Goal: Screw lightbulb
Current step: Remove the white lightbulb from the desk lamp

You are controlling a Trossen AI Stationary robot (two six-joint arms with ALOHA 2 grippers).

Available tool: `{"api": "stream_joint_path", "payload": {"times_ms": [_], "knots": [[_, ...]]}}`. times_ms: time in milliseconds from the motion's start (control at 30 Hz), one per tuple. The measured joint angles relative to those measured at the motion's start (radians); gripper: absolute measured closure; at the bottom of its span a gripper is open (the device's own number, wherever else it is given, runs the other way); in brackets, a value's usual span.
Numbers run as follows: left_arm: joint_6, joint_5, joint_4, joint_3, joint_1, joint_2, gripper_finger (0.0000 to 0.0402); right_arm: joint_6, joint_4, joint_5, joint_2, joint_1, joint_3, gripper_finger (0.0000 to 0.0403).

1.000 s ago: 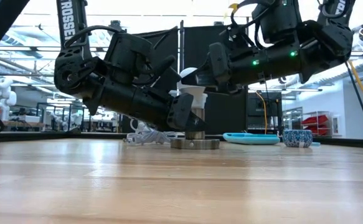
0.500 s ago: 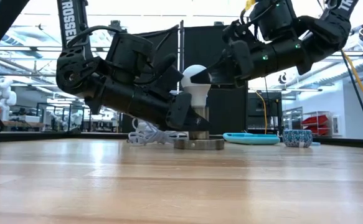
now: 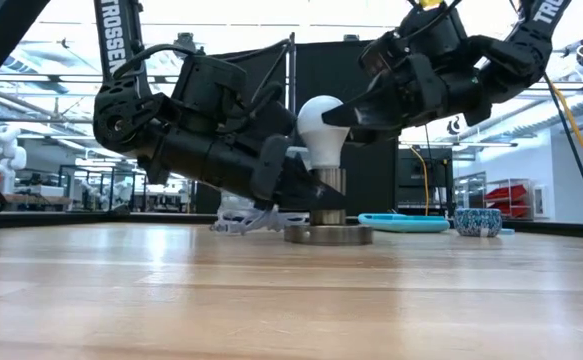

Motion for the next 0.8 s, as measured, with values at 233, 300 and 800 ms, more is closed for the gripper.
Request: {"api": "stream_joint_path", "payload": {"times_ms": [233,300,800], "knots": [[-0.003,0.106,0.01,0.0,-0.003,0.001,0.0225,-0.034,0.003,-0.124,0.001,0.0,0.0,0.0147],[-0.007,0.125,0.014,0.0,-0.002,0.001,0.0225,-0.042,0.003,-0.14,0.001,0.0,0.0,0.0147],[-0.037,0.178,0.039,0.0,-0.005,0.002,0.0225,-0.104,0.005,-0.323,0.002,-0.003,0.011,0.0147]]}}
